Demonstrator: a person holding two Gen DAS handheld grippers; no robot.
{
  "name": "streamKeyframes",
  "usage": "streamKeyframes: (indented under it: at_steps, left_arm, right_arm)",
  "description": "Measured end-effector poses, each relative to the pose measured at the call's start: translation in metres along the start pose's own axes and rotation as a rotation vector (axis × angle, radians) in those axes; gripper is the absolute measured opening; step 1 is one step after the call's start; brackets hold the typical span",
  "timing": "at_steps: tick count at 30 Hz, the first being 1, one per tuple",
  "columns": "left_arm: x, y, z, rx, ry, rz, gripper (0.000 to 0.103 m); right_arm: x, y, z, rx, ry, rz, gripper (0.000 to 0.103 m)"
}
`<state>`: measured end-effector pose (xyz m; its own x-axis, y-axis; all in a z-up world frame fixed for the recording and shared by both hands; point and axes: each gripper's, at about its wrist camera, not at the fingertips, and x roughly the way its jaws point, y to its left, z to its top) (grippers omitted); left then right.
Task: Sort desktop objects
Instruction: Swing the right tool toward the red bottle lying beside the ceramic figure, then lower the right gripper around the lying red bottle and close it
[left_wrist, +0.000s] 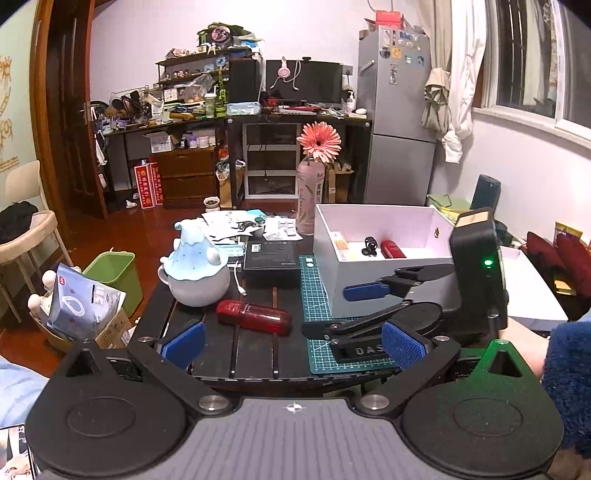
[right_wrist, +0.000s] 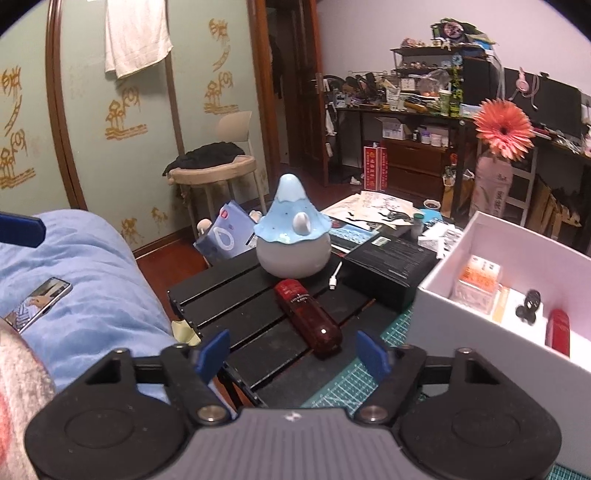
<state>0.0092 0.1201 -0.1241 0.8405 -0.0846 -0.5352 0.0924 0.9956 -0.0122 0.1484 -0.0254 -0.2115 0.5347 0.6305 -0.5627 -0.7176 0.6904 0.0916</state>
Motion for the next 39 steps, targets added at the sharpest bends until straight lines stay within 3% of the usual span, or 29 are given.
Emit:
streamKeyframes:
  at_steps: [7,24,32,35,39]
  left_arm:
    - [0.001,0.002,0.000,-0.009,0.001,-0.009,0.103]
    - [0.004,0.005,0.001,-0.026,0.021,-0.022,0.103]
    - [0.006,0.003,0.001,-0.013,0.024,-0.019,0.103]
    - [0.006,0.003,0.001,-0.010,0.025,-0.017,0.103]
    - [0.006,0.002,0.001,-0.008,0.026,-0.016,0.103]
  right_arm:
    - [0.019,0.005,0.015,-0.038,-0.002,0.014,0.069]
    - [0.083,0.016,0.027,-0.202,0.080,0.007,0.036]
    - [0.102,0.009,0.029,-0.226,0.097,0.013,0.038]
    - [0.107,0.004,0.030,-0.221,0.104,0.029,0.053]
    - [0.113,0.002,0.030,-0.240,0.117,0.033,0.054]
